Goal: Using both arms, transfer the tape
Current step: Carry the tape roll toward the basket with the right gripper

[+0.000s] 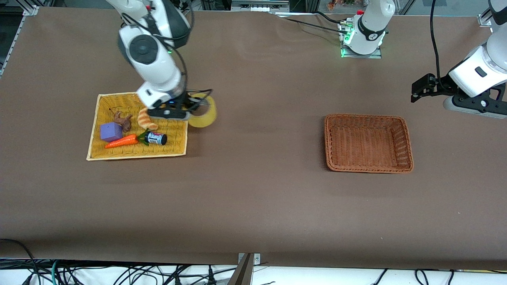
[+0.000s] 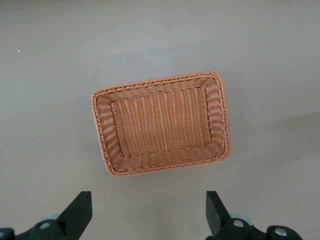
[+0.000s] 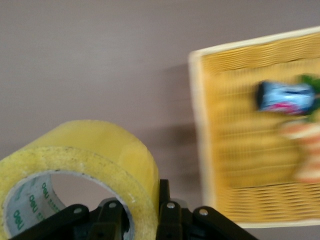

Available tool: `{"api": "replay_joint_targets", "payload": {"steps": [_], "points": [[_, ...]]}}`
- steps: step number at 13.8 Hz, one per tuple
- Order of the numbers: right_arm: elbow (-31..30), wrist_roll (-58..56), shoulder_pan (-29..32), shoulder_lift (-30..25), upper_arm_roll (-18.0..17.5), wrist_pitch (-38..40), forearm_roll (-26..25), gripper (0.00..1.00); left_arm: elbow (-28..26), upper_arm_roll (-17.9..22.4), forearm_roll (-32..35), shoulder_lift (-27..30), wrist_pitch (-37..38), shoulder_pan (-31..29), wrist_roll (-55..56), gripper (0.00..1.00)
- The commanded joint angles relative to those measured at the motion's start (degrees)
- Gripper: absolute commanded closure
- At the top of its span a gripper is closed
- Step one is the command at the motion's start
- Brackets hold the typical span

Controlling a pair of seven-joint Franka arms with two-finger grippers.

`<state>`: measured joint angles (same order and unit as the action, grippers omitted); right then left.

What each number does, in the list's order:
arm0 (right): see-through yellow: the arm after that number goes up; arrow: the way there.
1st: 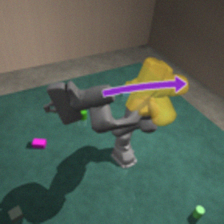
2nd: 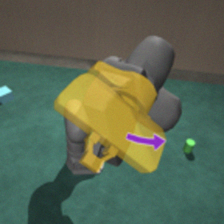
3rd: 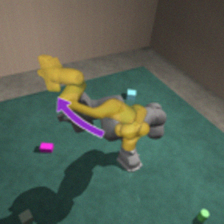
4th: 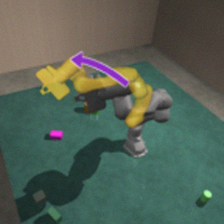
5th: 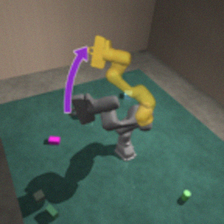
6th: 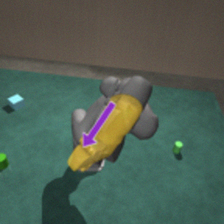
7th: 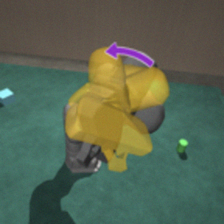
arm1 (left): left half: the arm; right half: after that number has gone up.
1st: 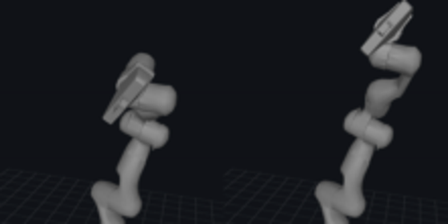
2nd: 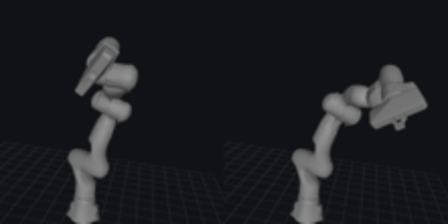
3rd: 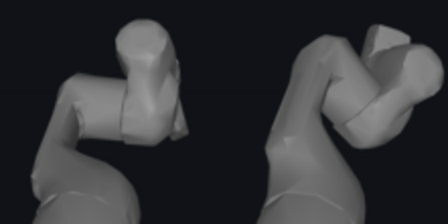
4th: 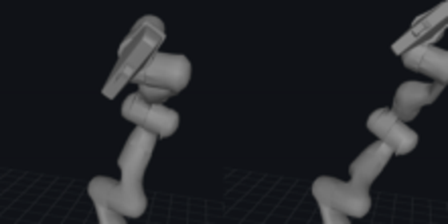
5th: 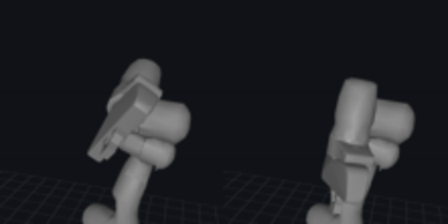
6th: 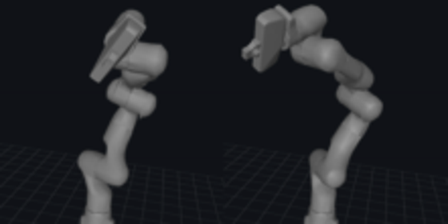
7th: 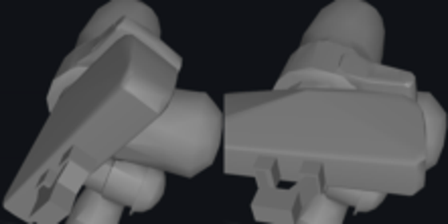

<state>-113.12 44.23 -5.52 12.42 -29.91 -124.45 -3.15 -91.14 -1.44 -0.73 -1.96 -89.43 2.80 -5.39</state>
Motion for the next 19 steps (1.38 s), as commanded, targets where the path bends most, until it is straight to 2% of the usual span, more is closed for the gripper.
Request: {"api": "replay_joint_targets", "payload": {"steps": [1,4,8,12,18,19], "points": [[15.61,12.06,-6.85,14.43,0.29,1.76,-5.88,1.00,1.23,-0.23,1.52,-0.67,0.13,-0.25,0.02,0.00],[21.18,19.12,-11.25,23.32,0.29,1.41,-12.84,1.00,1.23,-0.23,1.52,-0.67,0.13,-0.16,0.02,0.00],[25.40,21.60,-14.60,31.25,0.55,0.27,-14.34,1.00,1.23,-0.23,1.52,-0.67,0.13,-0.34,0.02,0.00],[25.49,21.69,-17.06,34.51,2.04,-3.42,-14.17,1.00,1.23,-0.23,1.52,-0.67,0.22,-0.25,-0.24,0.00],[25.41,23.62,-17.95,36.09,2.05,-5.01,-14.26,1.00,1.31,-0.32,1.44,-0.76,0.31,0.01,0.02,0.00],[25.41,23.62,-17.86,36.36,2.13,-5.01,-14.26,0.96,1.31,-0.32,1.44,-0.76,0.39,0.19,0.11,0.00]]}}
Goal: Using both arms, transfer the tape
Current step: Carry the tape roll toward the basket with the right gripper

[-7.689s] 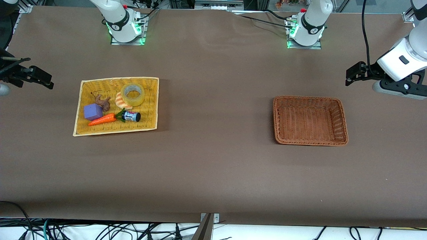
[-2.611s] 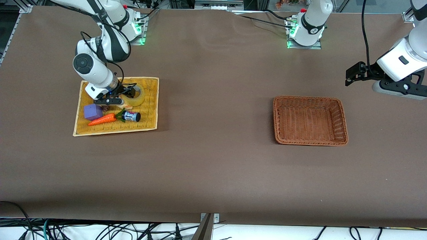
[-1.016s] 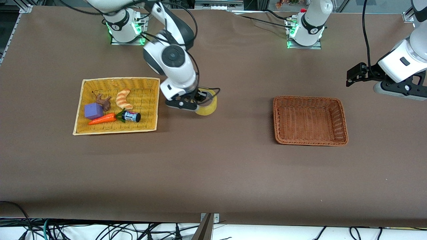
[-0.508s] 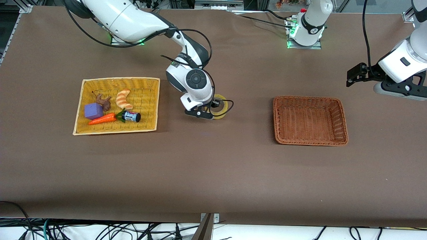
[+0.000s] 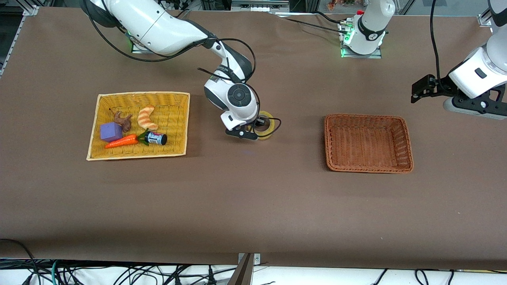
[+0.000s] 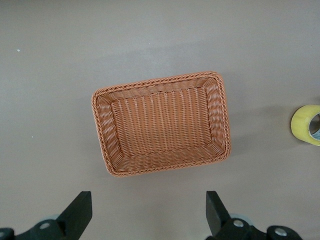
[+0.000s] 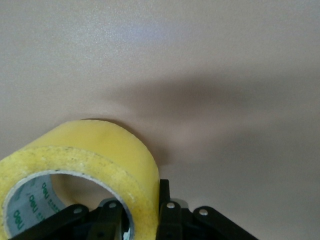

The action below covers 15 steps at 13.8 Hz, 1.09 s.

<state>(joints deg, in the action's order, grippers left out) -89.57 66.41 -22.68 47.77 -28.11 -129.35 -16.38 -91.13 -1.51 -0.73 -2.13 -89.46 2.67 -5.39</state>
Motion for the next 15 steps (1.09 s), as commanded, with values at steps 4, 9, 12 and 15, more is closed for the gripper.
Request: {"api": "replay_joint_targets", "payload": {"steps": [4,9,12,15], "points": [[1.85,1.36,-0.70,1.01,0.69,-0.11,-0.93,0.60,1.21,-0.33,1.43,-0.59,0.42,0.41,0.11,0.00],[4.30,0.65,-0.78,-0.04,0.60,1.11,-3.20,0.00,1.13,-0.77,1.08,-1.21,0.51,0.49,0.02,0.00],[11.40,-2.66,-0.35,-1.63,0.07,12.93,-4.45,0.00,1.13,-2.61,1.00,-2.43,2.09,0.75,-0.76,0.00],[14.24,-21.08,4.02,-7.05,0.69,23.68,-3.84,0.00,1.13,-6.38,0.64,-3.93,4.64,0.76,-0.07,0.00]]}}
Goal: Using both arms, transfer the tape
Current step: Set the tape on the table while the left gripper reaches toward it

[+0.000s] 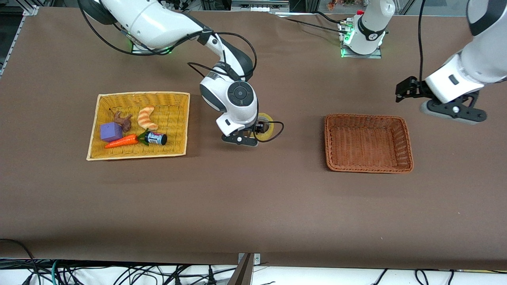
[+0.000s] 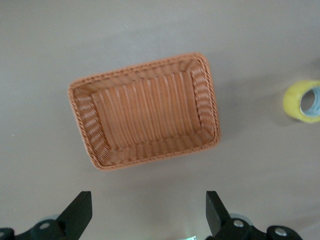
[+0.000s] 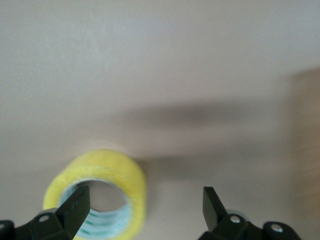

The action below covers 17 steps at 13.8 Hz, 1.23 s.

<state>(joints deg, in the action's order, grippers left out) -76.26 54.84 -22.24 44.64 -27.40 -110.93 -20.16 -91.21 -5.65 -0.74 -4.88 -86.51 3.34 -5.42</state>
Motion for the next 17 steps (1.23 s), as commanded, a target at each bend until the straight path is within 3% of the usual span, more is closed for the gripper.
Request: {"api": "replay_joint_targets", "payload": {"steps": [1,5,10,12,13,16,17], "points": [[0.50,-15.49,7.00,-6.21,-0.29,6.51,0.12,0.00,1.13,-3.74,0.65,-1.88,1.70,0.09,0.05,0.00],[0.67,-33.00,20.53,-12.02,-0.11,11.78,5.03,0.00,1.04,-10.94,0.47,-7.31,-0.05,0.09,7.50,0.00],[1.02,-38.90,32.50,-17.21,0.15,17.77,5.92,0.00,0.51,-21.58,0.65,-17.85,-12.25,0.70,19.46,0.00],[1.98,-44.87,37.33,-19.31,0.59,19.43,6.10,0.00,0.77,-21.95,1.44,-22.26,-17.79,5.08,21.32,0.00],[1.90,-48.21,38.14,-22.02,2.50,19.61,7.75,0.00,0.77,-21.95,1.79,-24.28,-20.86,5.97,21.93,0.00],[1.03,-50.97,37.88,-28.28,13.13,21.19,14.26,0.00,0.43,-21.77,4.14,-29.12,-27.47,9.31,25.27,0.00],[-0.98,-50.71,37.79,-30.55,14.03,21.28,14.19,0.00,0.42,-21.86,7.64,-30.78,-28.26,11.06,27.11,0.00]]}}
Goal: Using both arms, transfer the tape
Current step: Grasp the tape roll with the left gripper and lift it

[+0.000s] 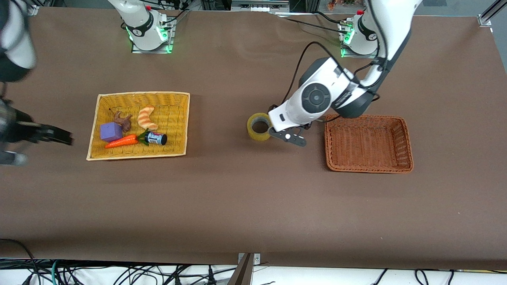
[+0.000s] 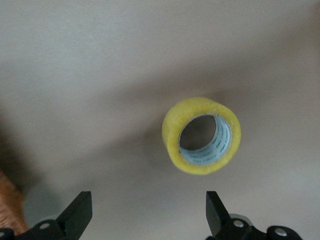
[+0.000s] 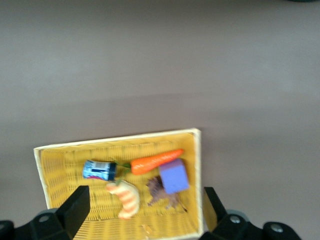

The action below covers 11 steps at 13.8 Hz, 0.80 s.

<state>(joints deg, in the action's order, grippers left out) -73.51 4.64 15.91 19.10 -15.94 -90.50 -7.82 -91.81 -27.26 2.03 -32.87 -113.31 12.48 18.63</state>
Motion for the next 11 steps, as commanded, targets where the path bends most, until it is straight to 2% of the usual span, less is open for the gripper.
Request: {"api": "replay_joint_targets", "payload": {"steps": [1,3,5,6,7,8,9,10,11], "points": [[-6.01,-0.25,-0.44,-7.30,3.02,0.41,1.32,0.00,1.19,-0.25,8.14,-4.56,-2.43,4.02,6.56,0.00],[-8.22,-0.33,-2.18,-9.59,5.03,0.32,-0.17,0.00,1.37,-0.25,12.98,-8.07,-7.94,5.88,12.72,0.00],[-9.89,-0.42,-5.18,-12.93,10.47,-0.03,3.49,0.00,1.02,-0.34,13.35,-10.97,-9.38,5.97,13.18,0.00],[-10.86,-0.68,-5.19,-14.34,10.84,0.49,6.39,0.00,1.10,-0.34,13.44,-12.56,-9.73,6.15,13.18,0.00],[-13.56,-1.12,-5.27,-16.09,12.50,-0.29,7.20,0.00,1.28,-0.25,13.53,-13.62,-11.56,6.58,13.10,0.00],[-16.11,-3.47,-5.80,-17.59,13.82,-1.34,7.56,0.00,1.10,-0.08,13.70,-14.15,-13.58,6.59,12.66,0.05],[-17.71,-7.24,-7.54,-18.99,15.05,-2.39,7.39,0.00,1.10,-0.07,15.19,-14.68,-13.86,6.50,12.48,0.20],[-18.42,-9.10,-9.56,-19.44,17.07,-2.49,7.12,0.00,1.10,-0.07,16.94,-15.20,-13.86,6.59,12.57,0.56],[-18.42,-9.12,-10.19,-19.27,17.61,-2.32,7.12,0.00,1.10,-0.07,16.96,-15.38,-13.86,6.59,13.26,0.89]]}}
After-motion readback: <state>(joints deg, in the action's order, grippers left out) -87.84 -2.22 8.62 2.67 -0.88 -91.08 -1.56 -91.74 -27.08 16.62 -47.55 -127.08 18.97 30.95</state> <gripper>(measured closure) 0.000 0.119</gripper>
